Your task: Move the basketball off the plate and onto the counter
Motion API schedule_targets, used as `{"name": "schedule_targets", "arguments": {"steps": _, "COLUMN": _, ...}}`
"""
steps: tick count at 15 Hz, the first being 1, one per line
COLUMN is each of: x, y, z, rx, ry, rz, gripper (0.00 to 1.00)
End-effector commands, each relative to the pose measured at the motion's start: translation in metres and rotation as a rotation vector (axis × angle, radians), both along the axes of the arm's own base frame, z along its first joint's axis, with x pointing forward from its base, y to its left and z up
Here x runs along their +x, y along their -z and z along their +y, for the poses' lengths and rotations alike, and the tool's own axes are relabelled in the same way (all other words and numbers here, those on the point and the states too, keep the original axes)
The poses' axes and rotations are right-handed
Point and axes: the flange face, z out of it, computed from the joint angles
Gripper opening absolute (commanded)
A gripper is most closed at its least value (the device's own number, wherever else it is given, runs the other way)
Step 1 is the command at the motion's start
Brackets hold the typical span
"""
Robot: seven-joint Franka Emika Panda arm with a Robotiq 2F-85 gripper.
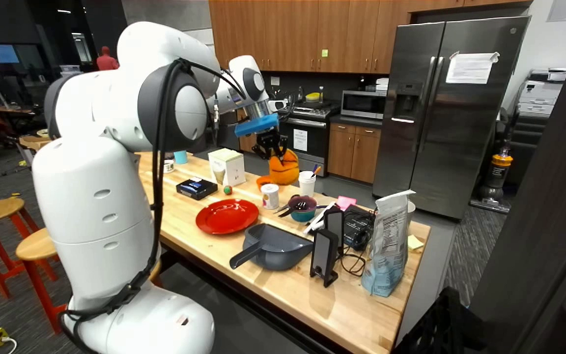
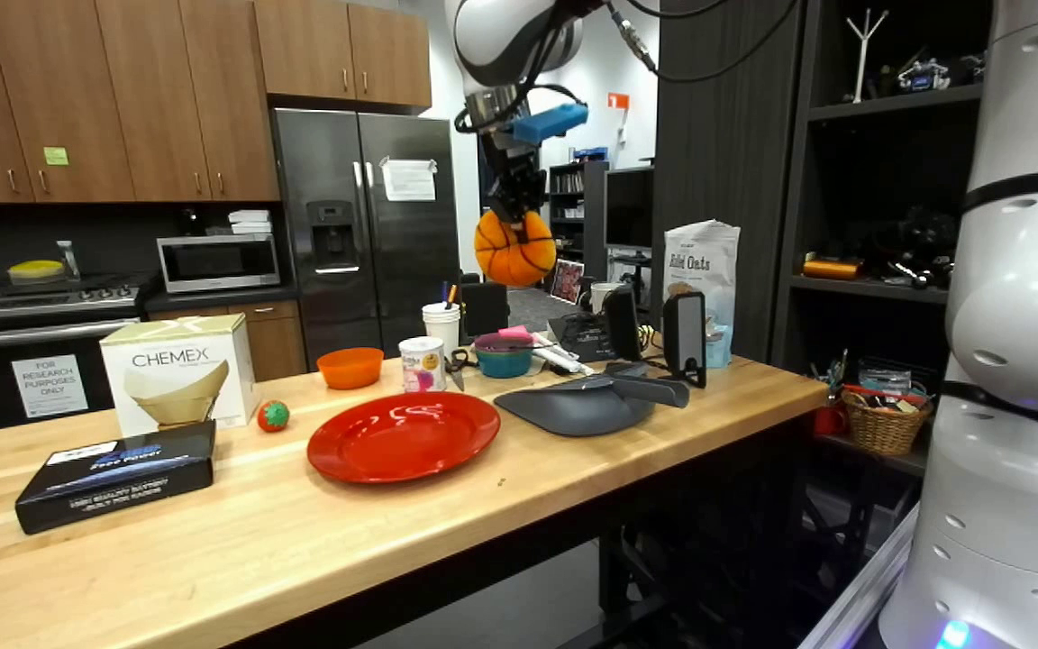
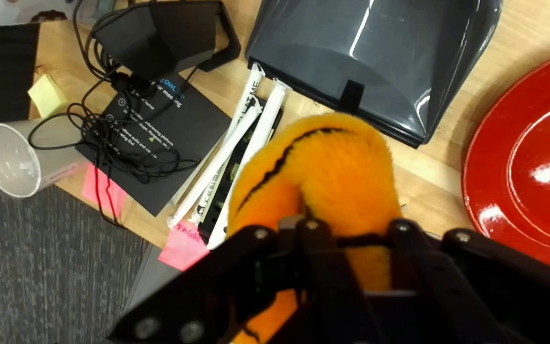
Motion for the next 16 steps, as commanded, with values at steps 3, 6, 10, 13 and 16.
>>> {"name": "schedule_targets", "arguments": {"steps": 3, "x": -0.004, "y": -0.017, "z": 0.017, "rx": -0.052, "ry": 0.003, "rz": -0.027, "gripper": 0.05}}
{"name": "schedule_targets", "arguments": {"steps": 6, "x": -0.004, "y": -0.018, "z": 0.022, "rx": -0.060, "ry": 0.004, "rz": -0.033, "gripper": 0.05}}
{"name": "schedule_targets", "arguments": {"steps": 10, "x": -0.003, "y": -0.019, "z": 0.022, "rx": -0.060, "ry": 0.011, "rz": -0.038, "gripper": 0.05}}
{"name": "schedule_targets", "arguments": {"steps": 13, "x": -0.002, "y": -0.019, "z": 0.022, "rx": -0.059, "ry": 0.017, "rz": -0.041, "gripper": 0.47}}
{"name": "schedule_targets", "arguments": {"steps": 16, "x": -0.002, "y": -0.019, "z": 0.022, "rx": -0.059, "ry": 0.019, "rz": -0.042, "gripper": 0.63}}
